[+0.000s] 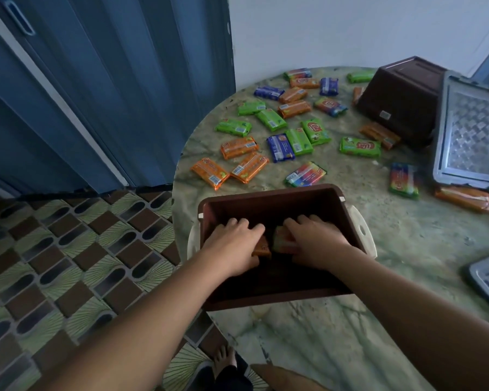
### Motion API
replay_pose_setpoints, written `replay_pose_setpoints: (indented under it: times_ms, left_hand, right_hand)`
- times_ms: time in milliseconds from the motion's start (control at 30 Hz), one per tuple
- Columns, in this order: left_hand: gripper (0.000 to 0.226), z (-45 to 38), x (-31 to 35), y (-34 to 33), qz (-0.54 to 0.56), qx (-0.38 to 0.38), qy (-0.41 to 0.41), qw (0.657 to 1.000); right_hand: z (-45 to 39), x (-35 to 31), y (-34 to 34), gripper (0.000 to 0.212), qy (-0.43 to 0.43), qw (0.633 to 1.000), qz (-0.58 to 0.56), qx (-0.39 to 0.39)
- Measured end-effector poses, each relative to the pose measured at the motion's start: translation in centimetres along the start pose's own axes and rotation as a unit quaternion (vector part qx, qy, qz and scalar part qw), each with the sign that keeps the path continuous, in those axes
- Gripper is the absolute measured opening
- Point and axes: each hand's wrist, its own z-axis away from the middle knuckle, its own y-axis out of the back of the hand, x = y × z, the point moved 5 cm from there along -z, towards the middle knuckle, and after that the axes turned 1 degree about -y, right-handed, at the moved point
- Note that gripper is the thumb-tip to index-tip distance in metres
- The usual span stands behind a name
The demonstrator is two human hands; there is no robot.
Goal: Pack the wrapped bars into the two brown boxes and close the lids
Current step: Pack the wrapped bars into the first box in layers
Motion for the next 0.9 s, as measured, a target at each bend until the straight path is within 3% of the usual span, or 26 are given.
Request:
replay_pose_setpoints:
  times_ms: [300, 500, 767, 900]
  left_hand:
    - [0.033, -0.8, 0.1, -1.8, 0.05, 0.037, 0.024, 0.998]
    - [0.029, -1.3, -0.4, -1.5, 0.104, -0.02, 0.075, 0.992]
    - [0.042, -0.8, -0.5, -0.8, 0.025, 0.129, 0.076, 0.988]
    - [0.027, -1.0, -0.8, -1.1, 0.05, 0.102, 0.086, 0.99]
  right_hand:
    - [-1.4, 0.7, -1.4, 0.072, 0.001, 0.999, -0.035, -0.004]
    - [-1.4, 0.9, -1.0, 0.065, -0.008, 0.996, -0.09, 0.014]
    - [-1.5, 1.1, -0.8, 0.055, -0.024, 0.983, -0.179, 0.019]
    - [-1.7, 1.3, -0.7, 0.04, -0.026, 0.973, -0.223, 0.046]
